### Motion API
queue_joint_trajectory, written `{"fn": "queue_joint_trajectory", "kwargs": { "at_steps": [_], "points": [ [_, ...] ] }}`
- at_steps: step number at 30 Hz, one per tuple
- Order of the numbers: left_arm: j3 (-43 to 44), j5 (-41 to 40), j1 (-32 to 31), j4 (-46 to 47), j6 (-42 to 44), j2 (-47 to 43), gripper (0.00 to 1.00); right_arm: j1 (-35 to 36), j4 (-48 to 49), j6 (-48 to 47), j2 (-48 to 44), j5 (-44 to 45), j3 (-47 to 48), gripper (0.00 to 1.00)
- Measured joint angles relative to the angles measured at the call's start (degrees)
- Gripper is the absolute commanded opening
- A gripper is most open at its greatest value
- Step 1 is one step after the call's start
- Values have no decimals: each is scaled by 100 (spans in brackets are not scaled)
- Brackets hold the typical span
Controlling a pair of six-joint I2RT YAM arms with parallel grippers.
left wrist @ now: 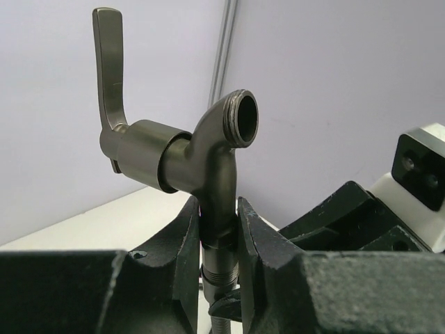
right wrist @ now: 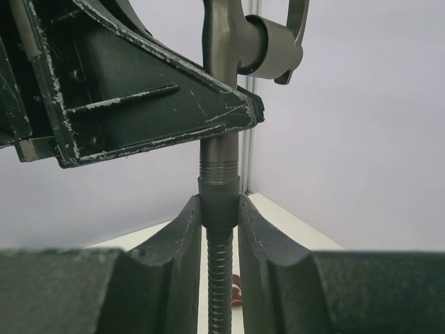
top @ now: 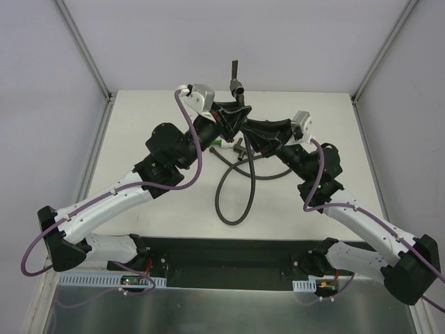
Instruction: Install the water faucets
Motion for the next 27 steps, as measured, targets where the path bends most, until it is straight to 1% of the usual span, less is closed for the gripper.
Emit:
{"fn": "queue_joint_trajectory", "kwargs": {
  "at_steps": [8,12,20,27],
  "points": [
    [-111,-525,-149,380,-310,52,0,254,-35,-413,-63,531,-15,2],
    [-116,-787,-260,490,-317,103,0,374,-131,-645,-118,758,-15,2],
    [-109,-1493,-560,575,87,179,0,660,-348,-1196,-177,1296,-15,2],
    [24,-2116,-870,627,807,413,0,914,-509,-1707,-177,1928,-15,2]
  ]
}}
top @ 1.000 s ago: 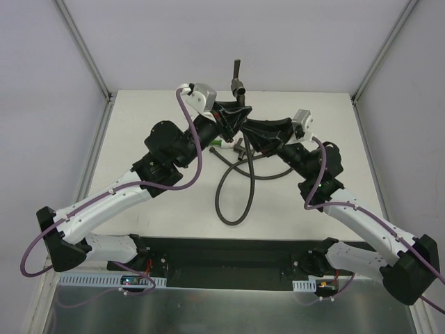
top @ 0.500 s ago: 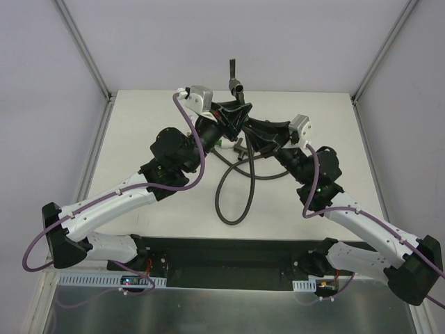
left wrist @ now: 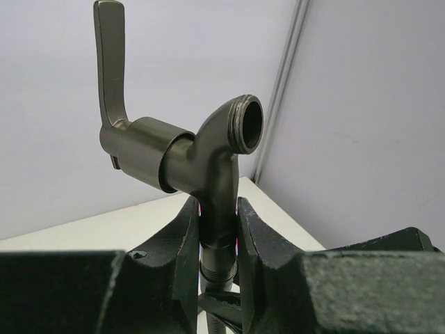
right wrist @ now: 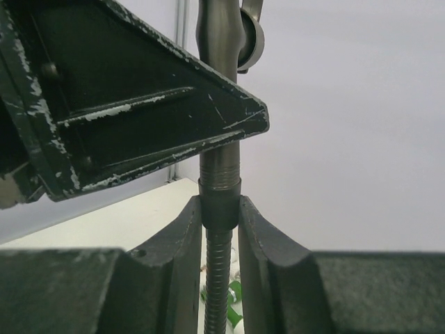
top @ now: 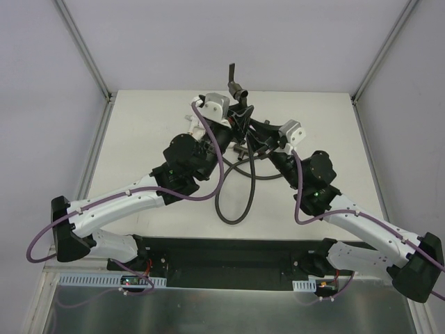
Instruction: Install the water faucets
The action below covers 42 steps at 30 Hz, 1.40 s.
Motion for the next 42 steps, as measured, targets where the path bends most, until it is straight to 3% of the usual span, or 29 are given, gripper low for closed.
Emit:
{"fn": "queue_joint_trajectory", "kwargs": {
  "at_steps": [9,25,42],
  "points": [
    [149,-446,-210,-4,651,245,0,151,-199,-323,0,514,0,2],
    [157,-437,-243,-409,1023,170,0,151,-649,-238,0,376,87,1],
    [122,1054,90,-1725,881,-570,0,-573,-1156,1169,-9,-1768,361,2]
  ]
}}
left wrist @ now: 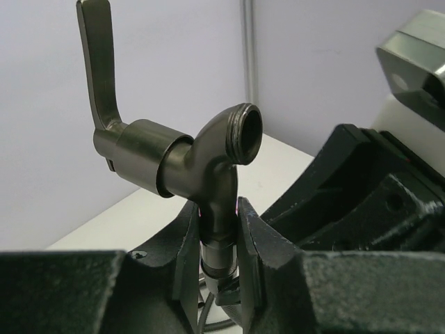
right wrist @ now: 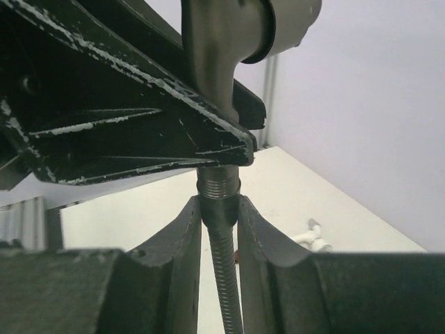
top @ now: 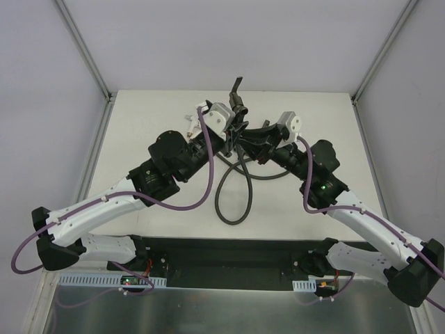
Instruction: Install the water faucets
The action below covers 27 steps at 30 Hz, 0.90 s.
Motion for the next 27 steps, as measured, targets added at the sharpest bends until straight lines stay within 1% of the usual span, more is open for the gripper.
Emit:
{"fn": "queue_joint_trajectory", "kwargs": {
  "at_steps": [5,12,21,27],
  "points": [
    [-13,949,271,-284,-201,-323,0,-216,-66,503,39,-833,208,2],
    [-146,2465,986,-409,-612,-597,0,-531,61,1084,380,-1858,476,2],
    [-203,3440,1370,-529,-699,-608,0,-879,326,1851,807,-2970,651,2],
    [-201,3969,1543,-496,-737,-673,0,-1154,1386,2833,1248,-3849,743,2]
  ]
}}
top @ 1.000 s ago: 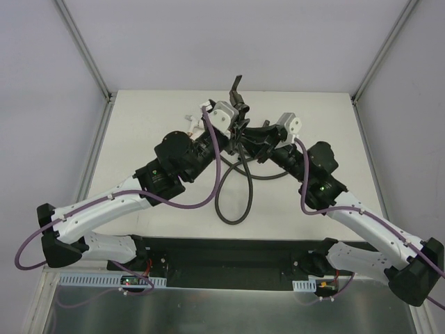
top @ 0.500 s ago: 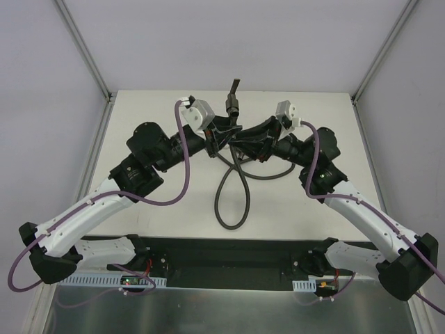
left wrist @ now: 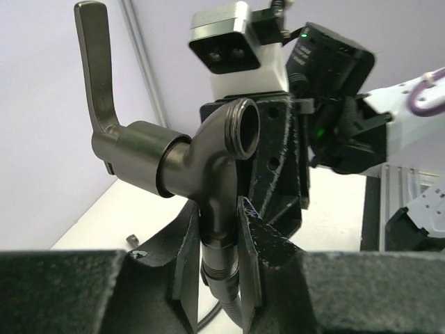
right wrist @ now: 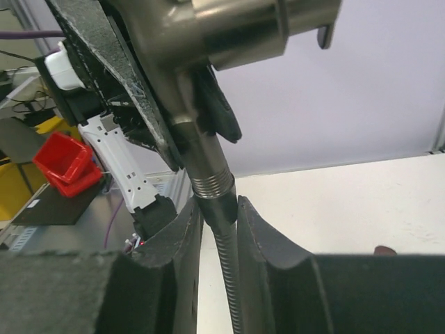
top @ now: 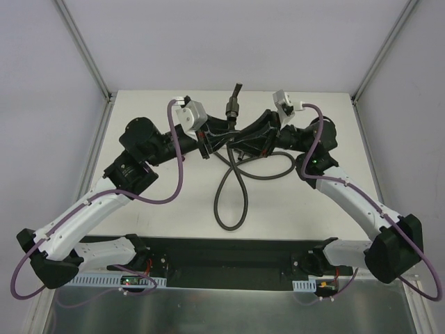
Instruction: Install the water faucets
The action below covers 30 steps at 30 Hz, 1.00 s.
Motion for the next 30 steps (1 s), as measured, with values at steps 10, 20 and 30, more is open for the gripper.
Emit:
{"fn": "queue_joint_trajectory", "kwargs": {
  "at_steps": [10,20,30],
  "points": [
    [15,1054,664,131,-702,-52,0,-350,1246,1213,575,-754,348,2],
    [17,1582,728,-472,-1180,83,0,-501,1646,1349,754,-442,684,2],
    [-195,577,726,-691,-1364,83,0,-857,1593,1388,852,48,555,40]
  ]
}}
